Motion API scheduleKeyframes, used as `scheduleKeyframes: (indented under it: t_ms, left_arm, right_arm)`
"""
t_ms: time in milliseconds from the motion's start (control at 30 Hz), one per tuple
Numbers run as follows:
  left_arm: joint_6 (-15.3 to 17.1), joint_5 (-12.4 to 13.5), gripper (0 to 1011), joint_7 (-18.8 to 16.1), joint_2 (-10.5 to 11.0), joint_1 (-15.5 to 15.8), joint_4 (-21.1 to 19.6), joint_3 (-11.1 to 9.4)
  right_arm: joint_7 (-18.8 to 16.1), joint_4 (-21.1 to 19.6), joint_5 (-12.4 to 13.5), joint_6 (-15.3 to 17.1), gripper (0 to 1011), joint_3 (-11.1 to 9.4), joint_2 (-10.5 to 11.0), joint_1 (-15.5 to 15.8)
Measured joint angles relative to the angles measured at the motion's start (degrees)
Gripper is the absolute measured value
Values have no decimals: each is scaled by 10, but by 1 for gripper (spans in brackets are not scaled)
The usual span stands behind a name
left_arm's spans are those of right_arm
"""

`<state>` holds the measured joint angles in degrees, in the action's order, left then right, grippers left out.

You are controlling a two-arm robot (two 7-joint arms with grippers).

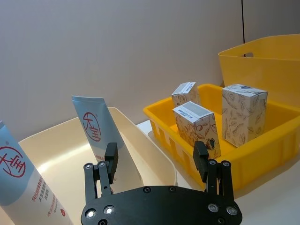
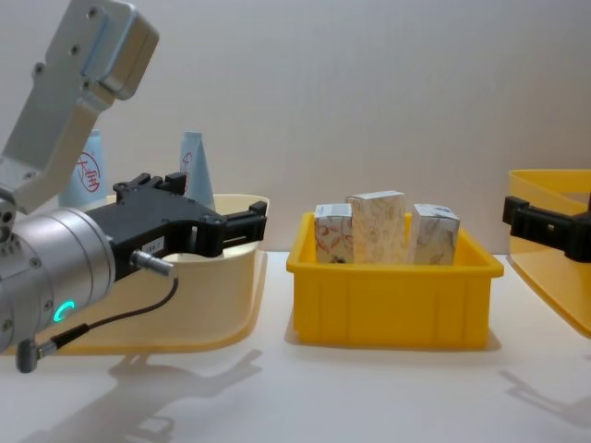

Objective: Bimanual collaborative sorting of washing and personal care products

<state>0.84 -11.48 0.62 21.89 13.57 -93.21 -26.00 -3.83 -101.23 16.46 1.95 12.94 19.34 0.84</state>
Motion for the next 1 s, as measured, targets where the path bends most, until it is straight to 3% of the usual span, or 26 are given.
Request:
scheduleKeyframes:
  t_ms: [1000]
  left_arm:
    - [0, 0, 1000, 0, 0, 0, 0, 0]
  right_arm:
    - [0, 0, 0, 0, 1004, 0, 0, 0]
